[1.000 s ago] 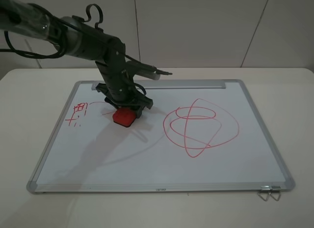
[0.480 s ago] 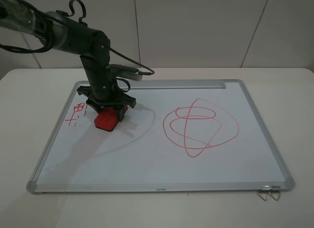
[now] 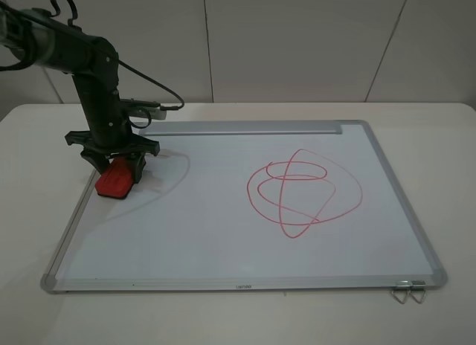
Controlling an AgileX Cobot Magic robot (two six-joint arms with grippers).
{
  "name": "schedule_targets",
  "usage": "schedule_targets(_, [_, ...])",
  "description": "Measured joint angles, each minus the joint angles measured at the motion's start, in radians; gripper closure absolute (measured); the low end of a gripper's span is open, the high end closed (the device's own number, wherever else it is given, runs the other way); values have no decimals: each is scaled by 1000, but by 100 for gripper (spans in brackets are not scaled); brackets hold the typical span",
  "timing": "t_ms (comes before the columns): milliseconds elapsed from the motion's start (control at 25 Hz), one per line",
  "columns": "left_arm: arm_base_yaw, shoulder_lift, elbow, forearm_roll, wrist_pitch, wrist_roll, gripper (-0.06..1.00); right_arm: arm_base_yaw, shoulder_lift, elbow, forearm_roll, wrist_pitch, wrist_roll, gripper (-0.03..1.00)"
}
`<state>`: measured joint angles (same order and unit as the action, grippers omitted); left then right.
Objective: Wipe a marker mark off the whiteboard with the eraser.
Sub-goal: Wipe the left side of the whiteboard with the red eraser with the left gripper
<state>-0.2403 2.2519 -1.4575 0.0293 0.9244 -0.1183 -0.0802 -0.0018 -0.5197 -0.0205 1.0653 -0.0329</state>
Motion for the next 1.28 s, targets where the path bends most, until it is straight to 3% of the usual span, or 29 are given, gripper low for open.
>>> schedule_targets(360, [11, -1, 1, 7, -13, -1, 37, 0, 0, 0, 0, 0, 0, 26])
schedule_targets(600, [-45, 10, -10, 8, -130, -2, 37, 0, 0, 0, 0, 0, 0, 26])
schedule_targets(840, [-149, 68, -108, -38, -119, 14, 37, 0, 0, 0, 0, 0, 0, 26])
schedule_targets(1040, [-235, 121, -225, -48, -51, 42, 37, 0, 0, 0, 0, 0, 0, 26])
schedule_targets(1280, [-244, 147, -276, -49, -1, 36, 37, 0, 0, 0, 0, 0, 0, 26])
